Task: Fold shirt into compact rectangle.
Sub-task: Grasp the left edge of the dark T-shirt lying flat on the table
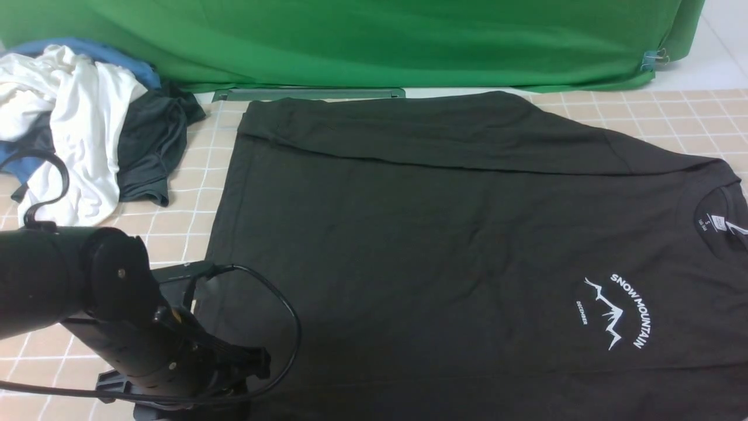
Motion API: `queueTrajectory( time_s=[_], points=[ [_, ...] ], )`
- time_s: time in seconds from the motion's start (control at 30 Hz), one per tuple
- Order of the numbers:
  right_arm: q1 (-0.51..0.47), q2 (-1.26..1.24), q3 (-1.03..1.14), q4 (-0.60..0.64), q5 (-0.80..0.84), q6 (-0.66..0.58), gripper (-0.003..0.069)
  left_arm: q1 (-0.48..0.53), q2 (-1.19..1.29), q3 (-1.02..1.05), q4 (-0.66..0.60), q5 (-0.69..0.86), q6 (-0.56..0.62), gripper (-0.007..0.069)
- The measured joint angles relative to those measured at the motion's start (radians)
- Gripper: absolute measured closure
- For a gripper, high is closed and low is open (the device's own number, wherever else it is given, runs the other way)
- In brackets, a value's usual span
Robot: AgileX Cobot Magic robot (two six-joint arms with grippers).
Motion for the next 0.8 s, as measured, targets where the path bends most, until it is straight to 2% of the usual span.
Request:
queueTrajectory(
  time_s=[0.13, 0.33, 0.53, 0.67, 0.8],
  points=[
    [0.000, 0.000, 0.000, 0.000, -0.001, 0.000, 0.0588, 0.000, 0.007, -0.016, -0.018, 0.026, 0.020, 0.0252],
    [0.000, 0.000, 0.000, 0.001, -0.002, 0.000, 0.0587, -0.001, 0.023, -0.087, -0.044, 0.148, 0.039, 0.0274],
    [0.000, 0.000, 0.000, 0.001, -0.003, 0.000, 0.0578, -0.001, 0.025, -0.125, -0.044, 0.179, 0.042, 0.0283],
    [0.000, 0.000, 0.000, 0.001, -0.005, 0.000, 0.0576, -0.001, 0.043, -0.125, -0.025, 0.190, 0.016, 0.0283],
    [0.000, 0.000, 0.000, 0.001, -0.006, 0.000, 0.0572, -0.001, 0.061, -0.125, 0.050, 0.194, -0.022, 0.0283]
  ],
)
